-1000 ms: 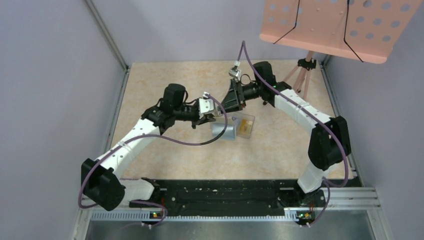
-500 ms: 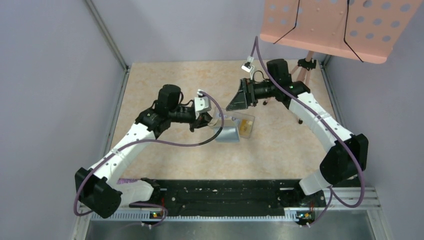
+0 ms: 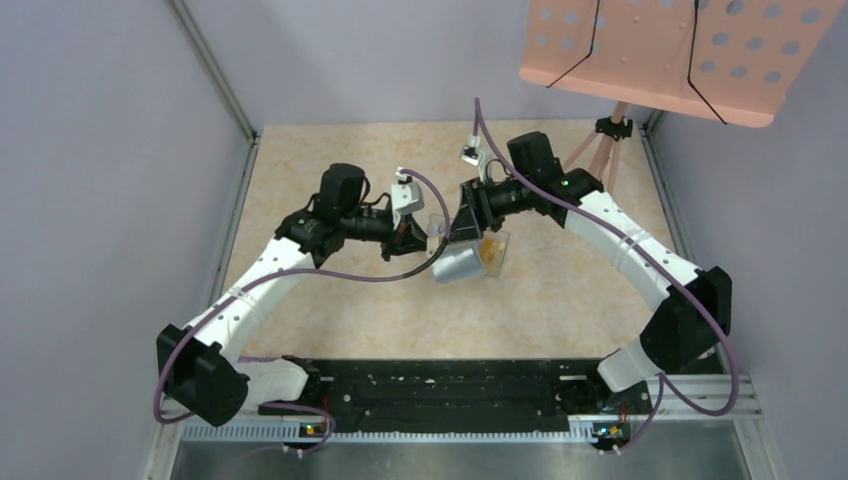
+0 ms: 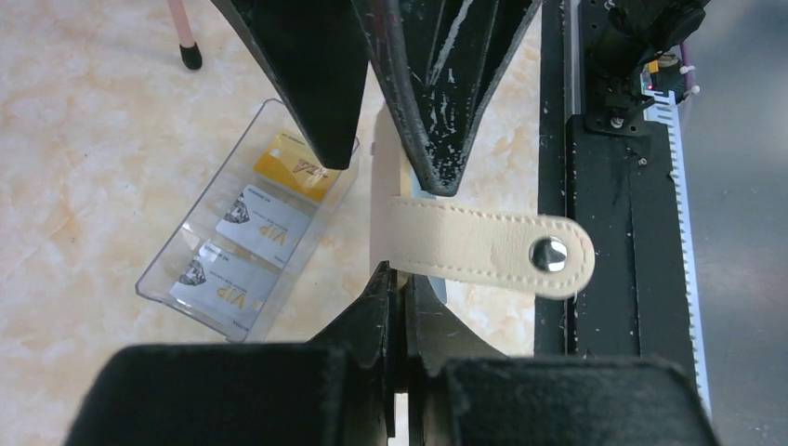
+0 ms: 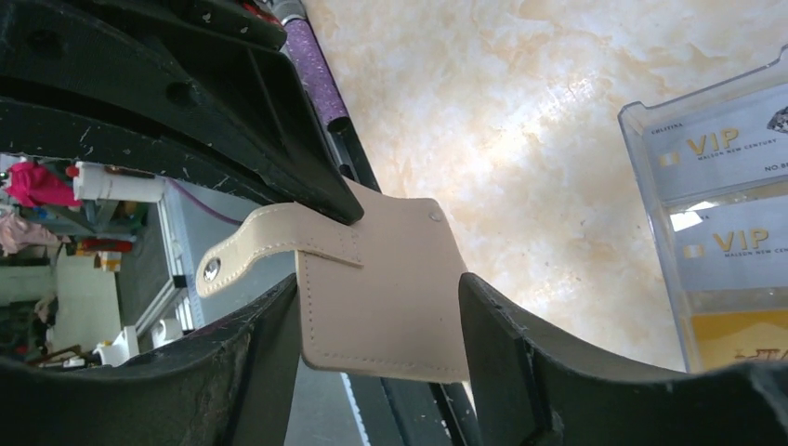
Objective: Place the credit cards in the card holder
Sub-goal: Open the card holder.
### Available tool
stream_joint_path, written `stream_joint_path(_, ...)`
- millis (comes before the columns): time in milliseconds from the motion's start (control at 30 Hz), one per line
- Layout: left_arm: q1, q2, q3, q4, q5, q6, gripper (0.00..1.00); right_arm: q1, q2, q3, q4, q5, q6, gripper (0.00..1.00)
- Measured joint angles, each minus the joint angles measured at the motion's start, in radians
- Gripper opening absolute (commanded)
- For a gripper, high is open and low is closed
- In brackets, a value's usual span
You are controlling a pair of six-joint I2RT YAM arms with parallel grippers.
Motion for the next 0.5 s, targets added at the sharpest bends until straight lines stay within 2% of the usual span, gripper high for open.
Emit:
stream_joint_path(200,0.001,0.000,0.000,-0.022,-0.006,-0.009,0.00,0.011,0.010,0.009,-0.011,0.011,-0.017,0.39)
stream_joint_path(367,0.006,0.000,0.000,-0.024,-0.005,-0.024,0.00,0.020,0.015,0.014,-0.018,0.005,-0.037,0.38)
stream_joint_path(500,0.011,0.000,0.000,-0.023,-0.005,-0.029,0.00,0.022,0.023,0.014,-0.026,-0.016,-0.047,0.41)
